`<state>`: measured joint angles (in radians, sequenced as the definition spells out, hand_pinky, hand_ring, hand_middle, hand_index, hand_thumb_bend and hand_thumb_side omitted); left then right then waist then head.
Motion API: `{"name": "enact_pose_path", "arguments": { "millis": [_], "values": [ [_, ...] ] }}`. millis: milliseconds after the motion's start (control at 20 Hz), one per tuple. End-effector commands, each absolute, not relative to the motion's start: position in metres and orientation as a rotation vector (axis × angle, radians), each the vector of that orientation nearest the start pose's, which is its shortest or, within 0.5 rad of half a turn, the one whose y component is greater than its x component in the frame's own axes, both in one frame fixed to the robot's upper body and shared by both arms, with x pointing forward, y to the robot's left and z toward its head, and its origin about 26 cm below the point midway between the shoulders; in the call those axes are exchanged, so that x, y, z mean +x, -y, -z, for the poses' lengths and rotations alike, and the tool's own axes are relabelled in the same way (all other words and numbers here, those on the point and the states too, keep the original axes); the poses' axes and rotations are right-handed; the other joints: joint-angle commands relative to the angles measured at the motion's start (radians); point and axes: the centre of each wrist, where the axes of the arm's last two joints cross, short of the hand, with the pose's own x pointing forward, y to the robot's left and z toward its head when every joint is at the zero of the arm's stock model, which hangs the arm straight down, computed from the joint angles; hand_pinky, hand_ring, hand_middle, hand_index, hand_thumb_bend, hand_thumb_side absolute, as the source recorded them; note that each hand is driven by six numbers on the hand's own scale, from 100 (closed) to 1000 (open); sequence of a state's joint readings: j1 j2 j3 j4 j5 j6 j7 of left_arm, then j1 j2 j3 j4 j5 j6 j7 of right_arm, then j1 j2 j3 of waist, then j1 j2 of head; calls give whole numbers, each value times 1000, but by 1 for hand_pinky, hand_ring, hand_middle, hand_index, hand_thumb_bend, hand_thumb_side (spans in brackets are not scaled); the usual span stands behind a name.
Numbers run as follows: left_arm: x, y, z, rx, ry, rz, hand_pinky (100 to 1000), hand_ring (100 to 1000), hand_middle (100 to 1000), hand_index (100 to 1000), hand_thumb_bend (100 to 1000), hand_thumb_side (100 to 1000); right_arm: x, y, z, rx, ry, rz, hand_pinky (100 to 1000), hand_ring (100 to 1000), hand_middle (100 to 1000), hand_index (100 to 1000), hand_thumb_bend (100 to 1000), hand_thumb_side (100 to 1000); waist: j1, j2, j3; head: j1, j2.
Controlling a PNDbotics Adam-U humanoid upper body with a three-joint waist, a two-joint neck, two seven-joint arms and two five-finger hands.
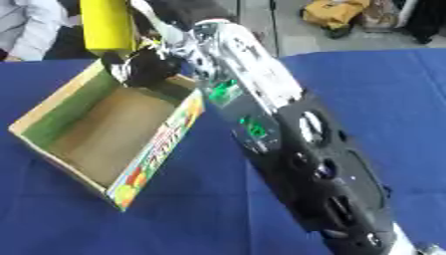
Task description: Pick up objects on the table and place them in the box.
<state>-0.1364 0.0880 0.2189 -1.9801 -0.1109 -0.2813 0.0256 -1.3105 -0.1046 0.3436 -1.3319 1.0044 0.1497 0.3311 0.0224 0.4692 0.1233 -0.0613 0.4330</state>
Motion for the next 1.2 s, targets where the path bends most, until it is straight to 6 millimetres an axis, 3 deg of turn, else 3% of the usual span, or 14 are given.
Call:
{"name": "enact_pose_path", "arguments": {
  "millis": [50, 350, 700, 1000, 1200],
  "values": [
    [279, -293, -147, 358, 2407, 68, 445, 679, 667, 902, 100, 977, 395, 2, -361, 1364, -2675, 1795, 639, 583, 353, 507, 100, 288, 0, -14, 16, -16, -13],
    [280, -290, -149, 338, 2421, 80, 445, 679, 667, 902, 100, 976, 419, -19, -326, 1469, -2630, 1843, 639, 582, 353, 507, 100, 292, -7, 5, 46, -39, -21],
    [281, -289, -150, 328, 2427, 85, 445, 679, 666, 902, 100, 976, 437, -25, -289, 1603, -2530, 1891, 637, 586, 359, 511, 100, 295, -13, 13, 56, -56, -29],
    [282, -288, -151, 325, 2429, 85, 446, 680, 666, 902, 100, 975, 446, -24, -272, 1688, -2474, 1904, 634, 588, 366, 517, 100, 287, -13, 15, 60, -61, -35],
    [281, -288, -150, 325, 2427, 84, 447, 680, 666, 902, 100, 975, 447, -23, -267, 1692, -2483, 1890, 647, 632, 430, 584, 100, 317, -12, 17, 61, -61, -35]
  ]
}}
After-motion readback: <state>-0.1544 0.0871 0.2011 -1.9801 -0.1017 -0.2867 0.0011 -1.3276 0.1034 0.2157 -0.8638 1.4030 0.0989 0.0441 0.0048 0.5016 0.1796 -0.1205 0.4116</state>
